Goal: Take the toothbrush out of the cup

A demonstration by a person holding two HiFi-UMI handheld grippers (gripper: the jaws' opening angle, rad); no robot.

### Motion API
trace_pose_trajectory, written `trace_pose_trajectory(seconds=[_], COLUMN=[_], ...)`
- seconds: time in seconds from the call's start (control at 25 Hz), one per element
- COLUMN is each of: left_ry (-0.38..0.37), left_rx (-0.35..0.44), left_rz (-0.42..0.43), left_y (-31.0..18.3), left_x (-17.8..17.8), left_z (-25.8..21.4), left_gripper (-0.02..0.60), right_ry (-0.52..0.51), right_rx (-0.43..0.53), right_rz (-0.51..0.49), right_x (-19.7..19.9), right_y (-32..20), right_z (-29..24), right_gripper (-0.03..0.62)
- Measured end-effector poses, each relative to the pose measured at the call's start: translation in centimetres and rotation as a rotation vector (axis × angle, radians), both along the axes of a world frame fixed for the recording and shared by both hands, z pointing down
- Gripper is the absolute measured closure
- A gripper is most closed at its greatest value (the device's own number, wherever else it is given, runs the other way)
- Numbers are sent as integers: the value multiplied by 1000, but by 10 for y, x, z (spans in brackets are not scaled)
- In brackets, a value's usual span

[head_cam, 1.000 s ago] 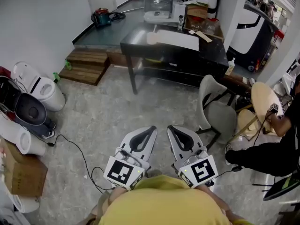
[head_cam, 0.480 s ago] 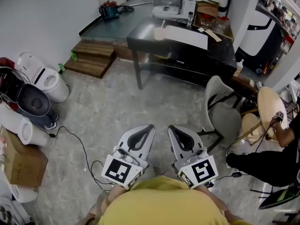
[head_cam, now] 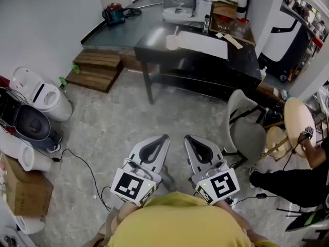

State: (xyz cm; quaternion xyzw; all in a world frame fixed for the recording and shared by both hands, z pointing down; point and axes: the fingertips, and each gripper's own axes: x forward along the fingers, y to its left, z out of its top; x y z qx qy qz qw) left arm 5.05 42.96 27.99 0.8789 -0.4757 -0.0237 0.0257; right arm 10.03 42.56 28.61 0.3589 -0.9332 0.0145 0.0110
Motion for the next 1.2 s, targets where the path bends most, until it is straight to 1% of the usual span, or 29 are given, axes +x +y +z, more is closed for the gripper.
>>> trace_pose_trajectory(seconds=[0.12, 0.28, 0.44, 0.6, 0.72, 0.88, 1.2], left_ry=[10, 6, 6, 6, 15, 21, 37], left_rx=[13, 12, 12, 9, -9, -29, -41], left_rz=[28, 52, 82, 113, 123, 128, 80], left_y=[-28, -65, -102, -128, -143, -156, -193], left_x=[-6, -23, -38, -52, -58, -65, -84], left_z=[-5, -4, -3, 3, 9, 17, 23], left_gripper=[574, 574, 574, 574, 574, 574, 574], right_ry=[0, 1, -3, -8, 0, -1, -2], right_rx=[6, 13, 8, 4, -15, -41, -47], right_rz=[12, 29, 73, 119, 137, 151, 98], right_x=[-12, -31, -42, -53, -56, -60, -80], right_y=[-29, -65, -102, -124, -137, -154, -193], right_z=[-2, -5, -3, 2, 9, 17, 19], right_gripper=[577, 577, 577, 577, 577, 577, 577])
